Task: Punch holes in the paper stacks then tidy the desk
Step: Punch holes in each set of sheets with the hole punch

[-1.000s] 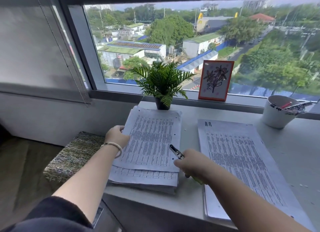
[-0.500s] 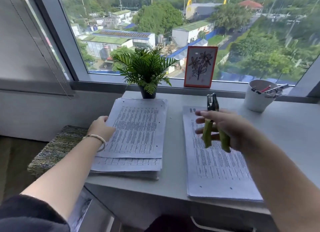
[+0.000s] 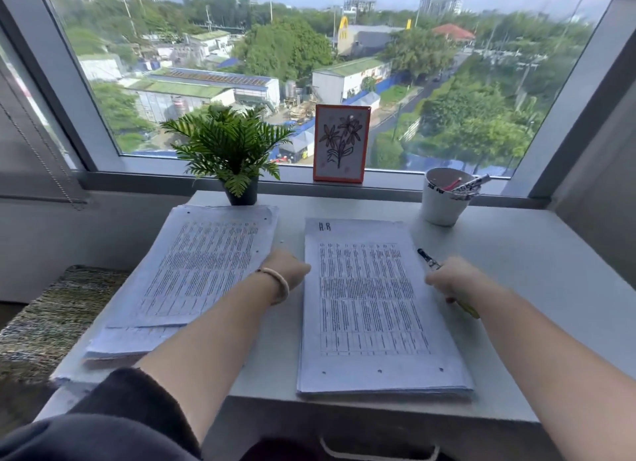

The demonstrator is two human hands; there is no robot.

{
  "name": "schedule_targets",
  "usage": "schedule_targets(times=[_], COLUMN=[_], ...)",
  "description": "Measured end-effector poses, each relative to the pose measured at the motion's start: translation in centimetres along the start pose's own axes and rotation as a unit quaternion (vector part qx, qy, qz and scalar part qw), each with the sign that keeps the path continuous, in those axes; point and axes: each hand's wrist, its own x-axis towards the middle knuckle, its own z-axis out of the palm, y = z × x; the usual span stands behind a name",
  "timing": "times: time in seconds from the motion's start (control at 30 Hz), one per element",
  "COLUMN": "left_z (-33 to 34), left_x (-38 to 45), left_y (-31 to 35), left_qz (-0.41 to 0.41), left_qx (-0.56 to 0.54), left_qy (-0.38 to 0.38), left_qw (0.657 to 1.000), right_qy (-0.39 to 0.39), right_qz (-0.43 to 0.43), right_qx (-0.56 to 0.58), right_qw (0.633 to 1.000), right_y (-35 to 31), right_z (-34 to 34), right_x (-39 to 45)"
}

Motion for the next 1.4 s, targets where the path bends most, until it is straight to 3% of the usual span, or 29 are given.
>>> schedule_targets(times=[0.17,0.5,0.63,0.8,0.93,1.03,1.13,1.23,1.4], left_z=[1.8,3.9,4.3,4.4,3.8,3.8,2.5,2.2,2.4], left_x=[0.2,-1.0,-1.0,-2.5,0.2,2.1,-0.2,-1.3,-1.9], left_y=[1.2,1.6,1.6,2.3,0.6,-1.4,-0.2,0.5,2.4], left_qz=[-0.042,0.015,0.043,0.090,-0.048,-0.092,-0.091,-0.072,-0.047], left_qx=[-0.059,0.098,0.091,-0.095,-0.241,-0.254,-0.294,-0.364,-0.459], left_qy=[0.012,0.089,0.101,0.073,-0.016,-0.055,-0.070,-0.103,-0.178], left_qw=[0.997,0.991,0.990,0.989,0.969,0.961,0.949,0.923,0.869], right_qy=[-0.021,0.016,0.037,0.042,0.036,0.005,0.020,0.006,-0.034], right_qz=[-0.026,-0.084,-0.098,-0.088,-0.091,-0.105,-0.094,-0.076,-0.068], right_qx=[0.022,-0.106,-0.116,-0.107,-0.102,-0.077,0.053,0.253,0.282], right_qw=[0.999,0.991,0.988,0.990,0.990,0.991,0.994,0.965,0.956], right_y=[0.2,1.1,1.3,1.2,1.2,1.6,2.2,2.0,2.3], right_z=[1.0,2.3,2.5,2.5,2.4,1.7,0.2,-1.2,-2.6], right_x=[0.1,-0.4,-0.6,-0.9,-1.2,-1.1,-0.8,-0.6,0.0])
